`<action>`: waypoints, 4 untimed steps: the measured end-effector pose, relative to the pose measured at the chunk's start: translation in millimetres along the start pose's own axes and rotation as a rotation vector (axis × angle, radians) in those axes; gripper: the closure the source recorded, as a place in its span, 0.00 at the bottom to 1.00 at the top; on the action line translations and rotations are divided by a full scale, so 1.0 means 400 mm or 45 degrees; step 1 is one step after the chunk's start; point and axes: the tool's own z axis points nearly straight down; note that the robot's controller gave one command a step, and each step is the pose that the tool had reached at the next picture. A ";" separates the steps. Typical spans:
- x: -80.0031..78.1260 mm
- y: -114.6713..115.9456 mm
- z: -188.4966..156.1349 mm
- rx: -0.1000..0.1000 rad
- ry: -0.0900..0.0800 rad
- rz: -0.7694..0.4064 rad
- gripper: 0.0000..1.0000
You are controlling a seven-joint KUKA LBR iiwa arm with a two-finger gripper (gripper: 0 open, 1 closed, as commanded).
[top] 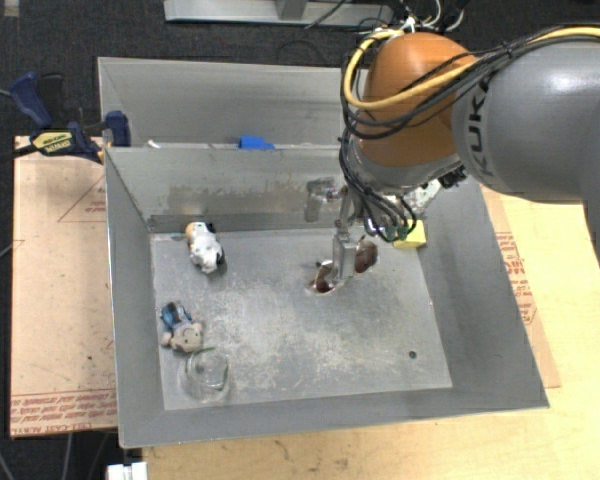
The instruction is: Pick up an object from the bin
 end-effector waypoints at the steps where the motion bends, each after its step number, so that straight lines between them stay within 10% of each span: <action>1: 0.000 0.020 0.168 0.000 0.001 -0.186 0.00; 3: -0.021 -0.120 0.278 -0.003 0.006 -0.501 0.00; 4: -0.024 -0.195 0.283 -0.004 0.004 -0.683 1.00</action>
Offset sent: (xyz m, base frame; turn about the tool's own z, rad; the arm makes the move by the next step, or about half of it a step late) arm 0.0185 -0.0090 -0.1040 -0.2696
